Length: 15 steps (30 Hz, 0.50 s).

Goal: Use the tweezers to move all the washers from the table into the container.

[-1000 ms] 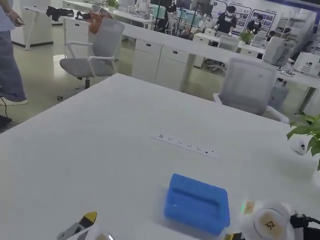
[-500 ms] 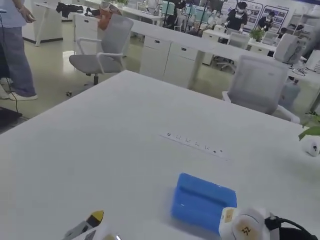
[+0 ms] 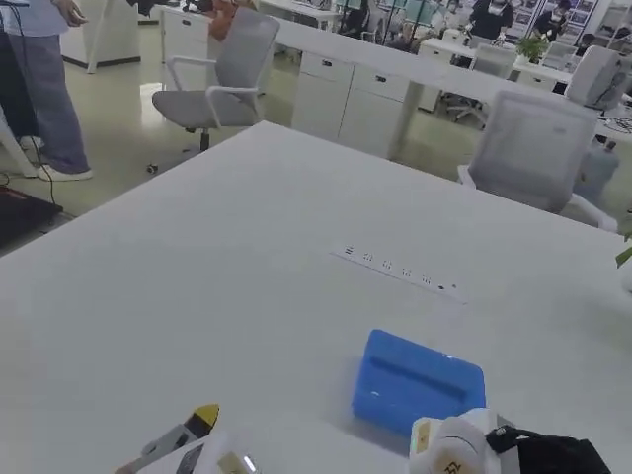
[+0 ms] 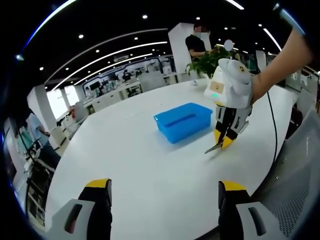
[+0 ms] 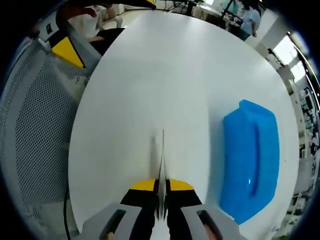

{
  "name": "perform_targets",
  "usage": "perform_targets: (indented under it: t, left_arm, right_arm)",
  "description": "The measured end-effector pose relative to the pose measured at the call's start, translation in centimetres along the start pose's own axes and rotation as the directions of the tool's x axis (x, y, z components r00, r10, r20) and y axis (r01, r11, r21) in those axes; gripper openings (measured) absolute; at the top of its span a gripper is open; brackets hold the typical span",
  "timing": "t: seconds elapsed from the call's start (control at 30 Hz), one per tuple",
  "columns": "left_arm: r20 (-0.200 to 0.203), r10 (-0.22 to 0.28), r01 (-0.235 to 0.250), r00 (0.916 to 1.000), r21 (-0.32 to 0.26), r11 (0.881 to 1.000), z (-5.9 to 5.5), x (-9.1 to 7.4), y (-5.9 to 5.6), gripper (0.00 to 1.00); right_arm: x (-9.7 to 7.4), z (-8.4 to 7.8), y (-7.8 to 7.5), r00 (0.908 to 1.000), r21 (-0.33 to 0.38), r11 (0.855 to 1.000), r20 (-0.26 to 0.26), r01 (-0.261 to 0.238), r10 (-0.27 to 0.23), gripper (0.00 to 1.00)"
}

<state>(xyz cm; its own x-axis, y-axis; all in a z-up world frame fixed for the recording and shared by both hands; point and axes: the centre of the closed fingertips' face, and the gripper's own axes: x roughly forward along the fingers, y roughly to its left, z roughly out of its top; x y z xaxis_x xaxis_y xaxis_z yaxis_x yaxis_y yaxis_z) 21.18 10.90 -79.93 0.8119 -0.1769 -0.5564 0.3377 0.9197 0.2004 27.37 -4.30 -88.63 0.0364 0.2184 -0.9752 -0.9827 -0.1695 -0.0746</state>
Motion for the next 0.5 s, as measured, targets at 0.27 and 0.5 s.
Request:
perform_targets:
  t: [0.27, 0.5]
  left_arm:
    - [-0.015, -0.013, 0.013, 0.9998, -0.004, 1.000, -0.24, 0.08, -0.22, 0.90]
    - [-0.008, -0.044, 0.044, 0.9990, -0.043, 0.998, 0.00, -0.03, -0.58, 0.91]
  right_arm:
    - [-0.13, 0.05, -0.08, 0.9988, 0.052, 0.998, 0.040, -0.030, 0.027, 0.05]
    - [-0.47, 0.51, 0.15, 0.9950, 0.163, 0.986, 0.100, -0.019, 0.003, 0.14]
